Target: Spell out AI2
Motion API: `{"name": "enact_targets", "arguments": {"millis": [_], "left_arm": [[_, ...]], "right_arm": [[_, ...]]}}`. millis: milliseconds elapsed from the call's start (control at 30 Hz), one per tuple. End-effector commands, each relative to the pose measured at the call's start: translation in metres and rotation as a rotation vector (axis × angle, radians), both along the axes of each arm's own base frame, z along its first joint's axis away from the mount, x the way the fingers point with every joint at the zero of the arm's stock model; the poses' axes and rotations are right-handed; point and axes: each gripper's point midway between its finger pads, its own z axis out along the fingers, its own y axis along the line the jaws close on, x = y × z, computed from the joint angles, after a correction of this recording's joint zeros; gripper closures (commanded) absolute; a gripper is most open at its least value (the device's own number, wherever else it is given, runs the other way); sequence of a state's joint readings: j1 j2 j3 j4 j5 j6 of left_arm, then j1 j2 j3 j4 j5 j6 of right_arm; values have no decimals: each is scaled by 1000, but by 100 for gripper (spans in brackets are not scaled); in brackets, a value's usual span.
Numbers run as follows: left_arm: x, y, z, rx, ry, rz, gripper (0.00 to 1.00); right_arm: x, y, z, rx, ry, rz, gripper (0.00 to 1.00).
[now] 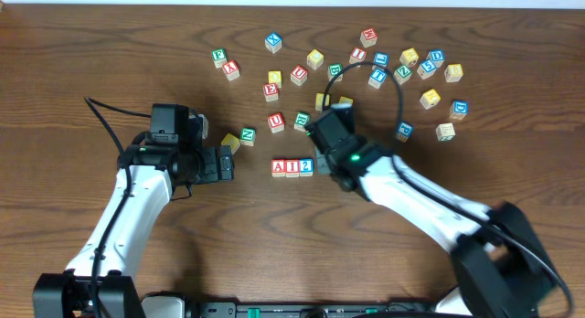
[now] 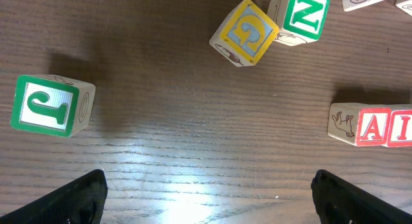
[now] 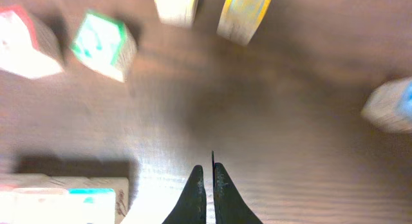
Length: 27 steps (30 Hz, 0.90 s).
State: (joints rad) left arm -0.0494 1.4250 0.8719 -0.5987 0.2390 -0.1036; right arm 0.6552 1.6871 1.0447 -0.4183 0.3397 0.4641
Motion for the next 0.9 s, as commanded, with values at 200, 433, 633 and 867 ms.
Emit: {"name": "enact_targets", "arguments": {"millis": [200,433,633,867], "left_arm": [[-3,-1,-3,-7,10,-9,1],[-3,-1,-3,-7,10,-9,1],[-3,-1,-3,-7,10,-9,1],[-3,-1,-3,-7,10,-9,1]], "right_arm": [[18,-34,119,32,-276,30,79],[19,-45,129,-23,-315,11,1],[19,-45,129,-22,-314,11,1],[17,-46,127,-26,-303,14,1]]}}
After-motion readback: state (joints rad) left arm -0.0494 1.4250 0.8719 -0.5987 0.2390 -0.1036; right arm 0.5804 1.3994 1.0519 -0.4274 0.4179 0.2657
